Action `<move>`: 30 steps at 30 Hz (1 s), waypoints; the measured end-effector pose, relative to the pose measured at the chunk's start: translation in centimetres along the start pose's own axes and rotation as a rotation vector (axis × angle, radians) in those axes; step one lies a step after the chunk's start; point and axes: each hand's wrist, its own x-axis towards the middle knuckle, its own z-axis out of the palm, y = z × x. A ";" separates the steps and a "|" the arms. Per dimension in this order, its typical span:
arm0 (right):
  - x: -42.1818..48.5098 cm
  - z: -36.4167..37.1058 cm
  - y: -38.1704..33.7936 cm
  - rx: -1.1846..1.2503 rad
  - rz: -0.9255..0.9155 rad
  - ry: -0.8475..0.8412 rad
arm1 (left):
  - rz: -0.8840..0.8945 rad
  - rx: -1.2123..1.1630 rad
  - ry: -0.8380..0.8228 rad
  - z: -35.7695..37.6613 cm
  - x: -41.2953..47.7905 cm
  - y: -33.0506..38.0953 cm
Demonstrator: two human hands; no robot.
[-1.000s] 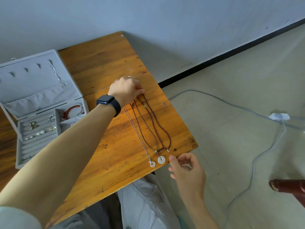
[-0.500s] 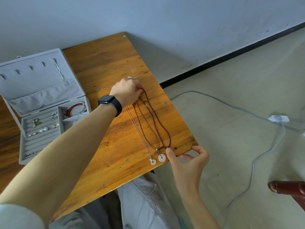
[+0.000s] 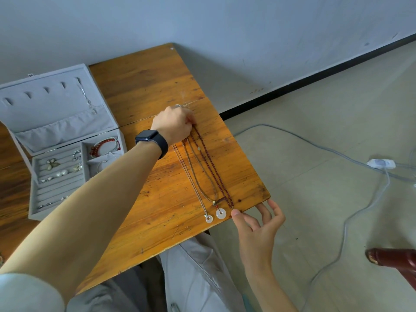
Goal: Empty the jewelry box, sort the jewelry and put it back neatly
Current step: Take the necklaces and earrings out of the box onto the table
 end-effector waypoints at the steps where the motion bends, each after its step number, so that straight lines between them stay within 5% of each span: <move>1: 0.0 -0.1 0.0 0.000 0.006 -0.002 | -0.007 -0.014 0.002 0.1 0.0 0.1; 17: -0.1 -1.7 -0.6 -0.028 0.046 -0.005 | 0.014 -0.044 -0.063 -1.2 -1.2 0.2; 22: -0.6 -2.7 -2.5 -0.419 -0.145 -0.051 | 0.040 -0.029 0.035 -2.6 -4.3 -0.3; 30: -0.6 0.9 -6.2 -0.828 -0.693 -0.287 | -0.017 -0.028 0.137 -2.8 -13.8 -1.8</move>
